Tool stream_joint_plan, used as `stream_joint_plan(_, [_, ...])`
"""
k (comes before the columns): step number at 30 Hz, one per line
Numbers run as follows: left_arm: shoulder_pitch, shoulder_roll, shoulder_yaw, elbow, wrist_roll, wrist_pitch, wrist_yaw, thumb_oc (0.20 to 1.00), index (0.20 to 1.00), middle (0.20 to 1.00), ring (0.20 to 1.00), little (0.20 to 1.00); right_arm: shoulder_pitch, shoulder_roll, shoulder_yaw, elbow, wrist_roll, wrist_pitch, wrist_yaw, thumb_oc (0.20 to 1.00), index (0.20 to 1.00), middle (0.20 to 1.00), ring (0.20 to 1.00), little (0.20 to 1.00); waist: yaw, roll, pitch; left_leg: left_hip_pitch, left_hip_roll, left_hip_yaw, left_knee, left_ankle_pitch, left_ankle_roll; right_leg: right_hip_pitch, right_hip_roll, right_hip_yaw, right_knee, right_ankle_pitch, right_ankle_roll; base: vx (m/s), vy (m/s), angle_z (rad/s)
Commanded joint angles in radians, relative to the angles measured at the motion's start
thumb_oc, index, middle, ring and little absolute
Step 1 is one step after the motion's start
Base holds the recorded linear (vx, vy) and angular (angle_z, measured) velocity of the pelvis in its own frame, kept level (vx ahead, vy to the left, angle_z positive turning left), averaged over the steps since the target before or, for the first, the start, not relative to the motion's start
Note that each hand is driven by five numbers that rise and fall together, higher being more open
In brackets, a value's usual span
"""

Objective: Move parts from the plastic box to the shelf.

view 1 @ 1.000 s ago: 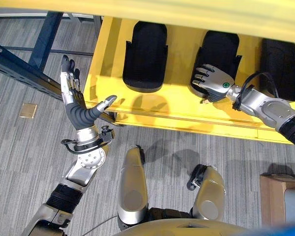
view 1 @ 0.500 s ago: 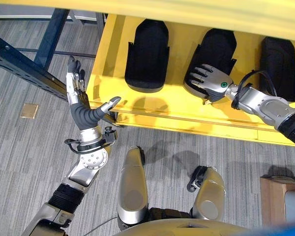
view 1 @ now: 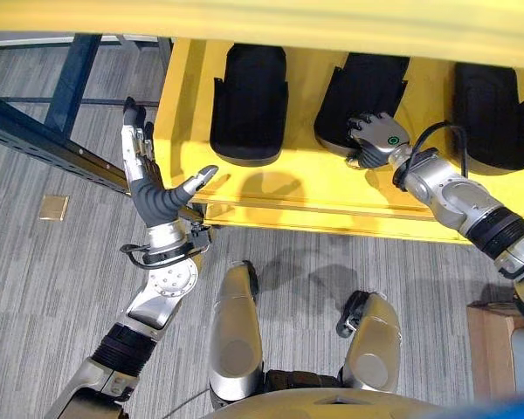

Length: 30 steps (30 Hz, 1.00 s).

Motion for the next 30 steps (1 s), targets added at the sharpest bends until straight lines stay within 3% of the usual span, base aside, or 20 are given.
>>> stream_joint_plan(1, [-0.014,-0.005,0.006,-0.093,0.023,-0.034,0.01,1.0,1.0,1.0,1.0,1.0,-0.008,0.023,0.06,0.09,-0.024,-0.016,0.011,0.2,0.2,0.2,0.2,0.2,0.033,0.032,-0.026,0.068,0.054,0.04,-0.019,-0.071,0.044,-0.019,-0.012,-0.068,0.04,0.02,-0.034,0.0,0.0,0.0])
stream_joint_plan(8, [-0.014,0.001,0.002,-0.077,0.02,-0.045,0.006,1.0,1.0,1.0,1.0,1.0,-0.009,0.018,0.096,0.101,-0.151,-0.07,-0.065,0.2,0.2,0.2,0.2,0.2,0.038,0.025,-0.026,0.066,0.059,0.038,-0.006,-0.08,0.048,-0.017,-0.011,-0.068,0.044,0.019,-0.032,0.0,0.0,0.0])
stream_joint_plan(15, [-0.003,0.007,0.01,-0.054,0.018,-0.069,-0.002,1.0,1.0,1.0,1.0,1.0,-0.002,-0.001,0.118,0.087,-0.222,-0.114,-0.067,0.2,0.2,0.2,0.2,0.2,0.042,0.016,-0.026,0.063,0.063,0.034,0.001,-0.085,0.049,-0.017,-0.01,-0.067,0.051,0.016,-0.031,0.01,-0.001,0.0])
stream_joint_plan(20, [0.014,0.015,0.016,-0.046,0.022,-0.085,0.005,1.0,1.0,1.0,1.0,1.0,0.013,-0.035,0.123,0.05,-0.259,-0.172,-0.084,0.2,0.2,0.2,0.2,0.2,0.041,0.009,-0.026,0.062,0.068,0.034,0.004,-0.086,0.049,-0.017,-0.009,-0.066,0.053,0.015,-0.031,0.01,-0.003,0.0])
stream_joint_plan(30, [0.034,0.029,0.018,-0.033,0.032,-0.109,0.018,1.0,1.0,1.0,1.0,1.0,0.02,-0.127,0.151,-0.063,-0.38,-0.298,-0.21,0.2,0.2,0.2,0.2,0.2,0.036,-0.006,-0.026,0.055,0.078,0.035,0.011,-0.09,0.045,-0.019,0.0,-0.062,0.051,0.014,-0.03,0.0,-0.002,0.0])
